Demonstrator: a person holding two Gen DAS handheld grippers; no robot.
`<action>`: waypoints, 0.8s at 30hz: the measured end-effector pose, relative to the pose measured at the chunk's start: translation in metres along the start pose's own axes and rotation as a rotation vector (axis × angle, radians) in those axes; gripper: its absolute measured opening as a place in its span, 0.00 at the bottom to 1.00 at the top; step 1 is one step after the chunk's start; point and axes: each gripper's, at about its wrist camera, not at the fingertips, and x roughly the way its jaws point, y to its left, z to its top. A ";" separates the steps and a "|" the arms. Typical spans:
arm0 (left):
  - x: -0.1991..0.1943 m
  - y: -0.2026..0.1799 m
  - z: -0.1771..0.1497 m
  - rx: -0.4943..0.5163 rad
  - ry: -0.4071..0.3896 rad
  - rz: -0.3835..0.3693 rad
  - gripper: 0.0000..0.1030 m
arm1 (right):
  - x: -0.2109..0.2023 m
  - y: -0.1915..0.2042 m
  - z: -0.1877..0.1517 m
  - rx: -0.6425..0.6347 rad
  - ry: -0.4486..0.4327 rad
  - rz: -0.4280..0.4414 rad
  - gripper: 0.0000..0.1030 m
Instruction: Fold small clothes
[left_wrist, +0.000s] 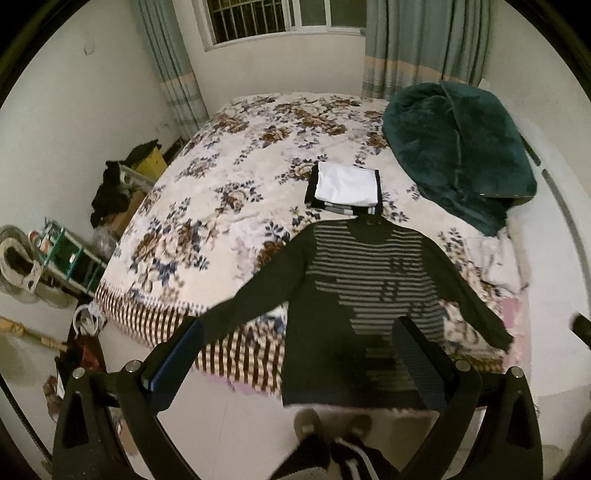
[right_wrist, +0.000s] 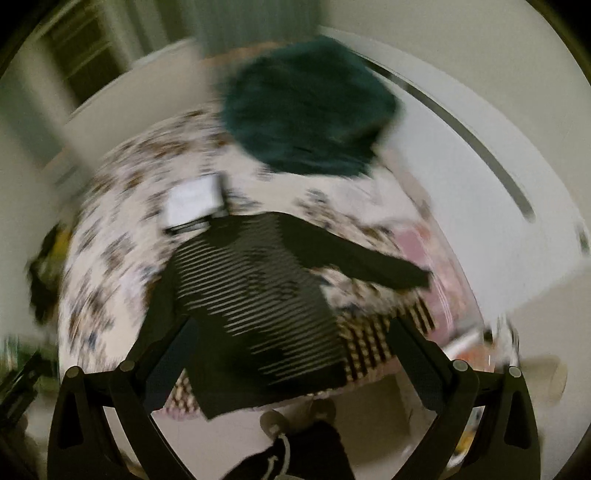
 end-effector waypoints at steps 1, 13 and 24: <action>0.010 0.000 -0.002 0.005 -0.001 0.008 1.00 | 0.018 -0.021 -0.002 0.059 0.018 -0.027 1.00; 0.237 -0.082 -0.020 0.101 0.274 0.169 1.00 | 0.296 -0.300 -0.054 0.766 0.264 -0.168 0.99; 0.386 -0.178 -0.028 0.118 0.382 0.218 1.00 | 0.521 -0.424 0.024 0.793 0.285 -0.277 0.94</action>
